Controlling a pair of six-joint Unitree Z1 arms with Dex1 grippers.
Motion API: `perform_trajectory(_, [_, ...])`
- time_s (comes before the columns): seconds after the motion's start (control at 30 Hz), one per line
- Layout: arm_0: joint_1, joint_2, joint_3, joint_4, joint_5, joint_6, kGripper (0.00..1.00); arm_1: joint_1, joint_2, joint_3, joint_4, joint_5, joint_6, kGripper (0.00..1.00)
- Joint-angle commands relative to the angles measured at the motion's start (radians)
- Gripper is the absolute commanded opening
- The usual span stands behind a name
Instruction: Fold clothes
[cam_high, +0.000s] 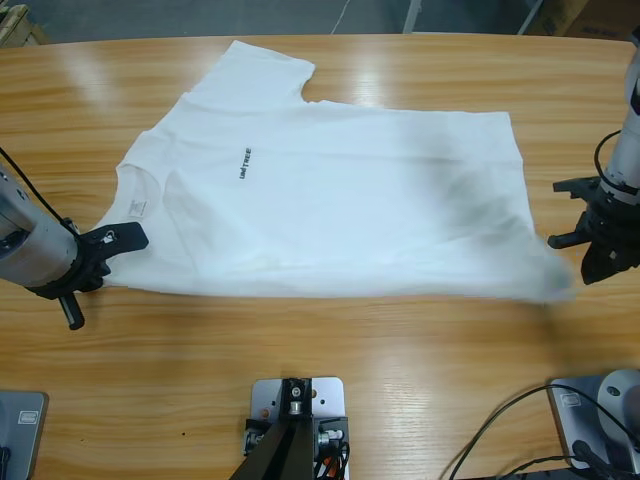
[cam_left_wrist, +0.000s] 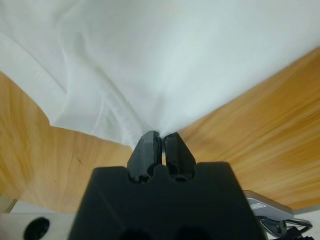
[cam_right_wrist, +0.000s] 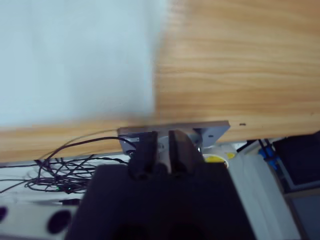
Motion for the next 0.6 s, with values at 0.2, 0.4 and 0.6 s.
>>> perform_trajectory(0.2, [0.008, -0.178, -0.149, 0.041, 0.021, -0.245, 0.908, 0.112, -0.230, -0.023, -0.115, -0.088, -0.018, 0.898])
perform_trajectory(0.4, [0.064, -0.070, -0.143, -0.038, -0.192, -0.487, 0.853, 0.129, -0.261, 0.030, -0.189, -0.046, -0.141, 0.907])
perform_trajectory(0.6, [0.120, -0.041, -0.046, -0.168, -0.260, -0.833, 0.861, 0.130, -0.337, 0.083, -0.229, -0.047, -0.134, 0.901])
